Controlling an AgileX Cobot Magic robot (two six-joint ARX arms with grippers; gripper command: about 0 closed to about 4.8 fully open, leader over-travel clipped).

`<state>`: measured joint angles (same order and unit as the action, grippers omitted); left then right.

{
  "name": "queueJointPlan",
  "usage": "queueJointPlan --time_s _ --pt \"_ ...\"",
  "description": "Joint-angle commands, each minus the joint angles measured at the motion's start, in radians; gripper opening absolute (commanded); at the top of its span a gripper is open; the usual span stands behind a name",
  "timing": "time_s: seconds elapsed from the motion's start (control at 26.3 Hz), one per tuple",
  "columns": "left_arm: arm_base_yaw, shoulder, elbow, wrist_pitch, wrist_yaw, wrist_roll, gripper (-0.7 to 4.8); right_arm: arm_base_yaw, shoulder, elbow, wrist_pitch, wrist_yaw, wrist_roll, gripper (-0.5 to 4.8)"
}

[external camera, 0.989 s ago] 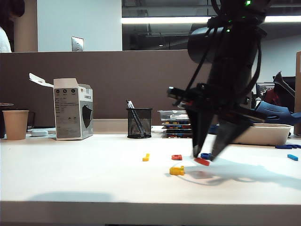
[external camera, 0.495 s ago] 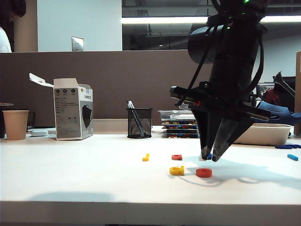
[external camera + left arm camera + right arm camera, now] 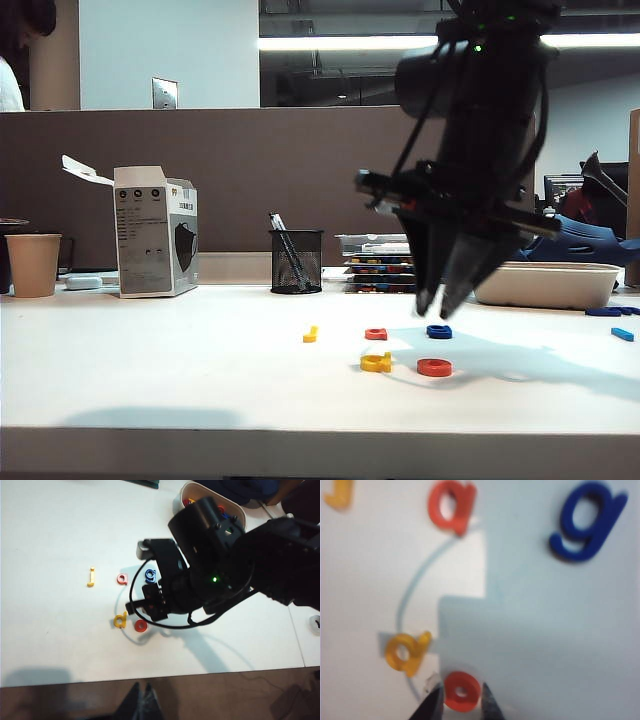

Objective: Select the appropriate letters from the row of letter magnets placed on the table to arrange into the word "dog".

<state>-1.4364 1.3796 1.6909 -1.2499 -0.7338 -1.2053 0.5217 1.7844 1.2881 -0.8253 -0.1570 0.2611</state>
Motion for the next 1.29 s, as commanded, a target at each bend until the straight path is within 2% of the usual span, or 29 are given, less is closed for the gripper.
queueJointPlan --time_s 0.04,0.23,0.3,0.34,0.53,0.68,0.99,1.29 --pt "-0.002 -0.002 0.001 0.002 -0.007 0.001 -0.05 -0.001 -0.006 0.065 0.014 0.019 -0.003 0.94" --pt "-0.002 -0.002 0.001 0.003 -0.007 0.001 -0.05 -0.004 -0.006 0.109 0.035 0.122 0.000 0.97" --pt "-0.002 -0.002 0.001 0.002 -0.007 0.001 -0.05 -0.007 -0.006 0.110 0.034 0.168 0.001 1.31" --pt "-0.002 -0.002 0.001 0.003 -0.007 0.001 -0.05 -0.009 -0.006 0.110 0.034 0.206 0.006 1.74" --pt "-0.002 -0.002 0.001 0.002 -0.007 0.001 -0.05 -0.013 0.006 0.110 0.068 0.216 0.036 2.41" --pt "-0.002 -0.002 0.001 0.002 -0.007 0.001 -0.05 -0.013 0.060 0.110 0.091 0.227 0.102 2.45" --pt "-0.002 -0.002 0.001 0.002 -0.007 0.001 -0.05 -0.040 0.136 0.110 0.124 0.260 0.129 2.45" --pt "-0.002 -0.002 0.001 0.003 -0.006 0.001 -0.05 -0.059 0.152 0.110 0.180 0.199 0.146 2.45"
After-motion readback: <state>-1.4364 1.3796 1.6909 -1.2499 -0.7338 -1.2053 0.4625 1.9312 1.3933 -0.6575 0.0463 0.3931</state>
